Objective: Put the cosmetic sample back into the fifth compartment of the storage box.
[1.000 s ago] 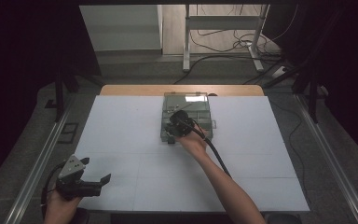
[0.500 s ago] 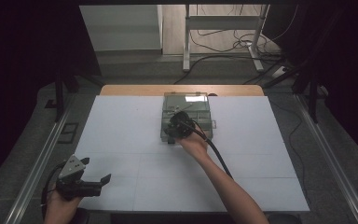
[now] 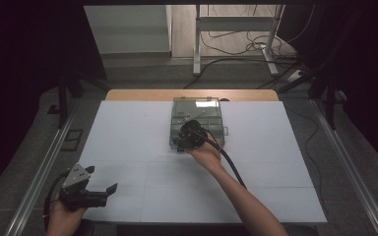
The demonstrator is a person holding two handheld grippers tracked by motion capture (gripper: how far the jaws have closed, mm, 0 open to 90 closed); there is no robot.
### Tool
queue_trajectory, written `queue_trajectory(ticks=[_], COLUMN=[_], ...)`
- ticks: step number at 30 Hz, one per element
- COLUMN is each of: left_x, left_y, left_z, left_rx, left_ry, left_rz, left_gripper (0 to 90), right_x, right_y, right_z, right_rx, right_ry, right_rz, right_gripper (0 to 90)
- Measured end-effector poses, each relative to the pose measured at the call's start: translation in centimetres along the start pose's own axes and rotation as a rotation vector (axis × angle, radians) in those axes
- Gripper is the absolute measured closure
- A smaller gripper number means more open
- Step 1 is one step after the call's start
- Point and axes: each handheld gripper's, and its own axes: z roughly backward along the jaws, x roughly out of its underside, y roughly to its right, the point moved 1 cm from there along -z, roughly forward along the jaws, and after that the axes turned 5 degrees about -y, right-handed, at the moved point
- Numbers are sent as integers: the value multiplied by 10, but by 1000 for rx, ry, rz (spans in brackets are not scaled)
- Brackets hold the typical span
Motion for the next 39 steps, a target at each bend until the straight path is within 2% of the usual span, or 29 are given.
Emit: queue_trajectory(ticks=[10, 16, 21, 30, 39], left_x=[0, 0, 0, 0, 0], left_y=[0, 1, 1, 1, 1], left_z=[0, 0, 0, 1, 1], left_rx=[0, 0, 0, 1, 5], left_ry=[-1, 1, 2, 4, 7], left_rz=[-1, -1, -5, -8, -11], left_gripper=[8, 7, 8, 8, 8], right_x=[5, 10, 16, 22, 26], right_y=[-1, -4, -5, -7, -11], right_z=[10, 14, 18, 23, 26], right_rx=[-10, 8, -7, -50, -49], right_ry=[-8, -31, -25, -29, -41], right_rz=[-16, 6, 20, 15, 39], right_gripper=[526, 460, 396, 323, 249])
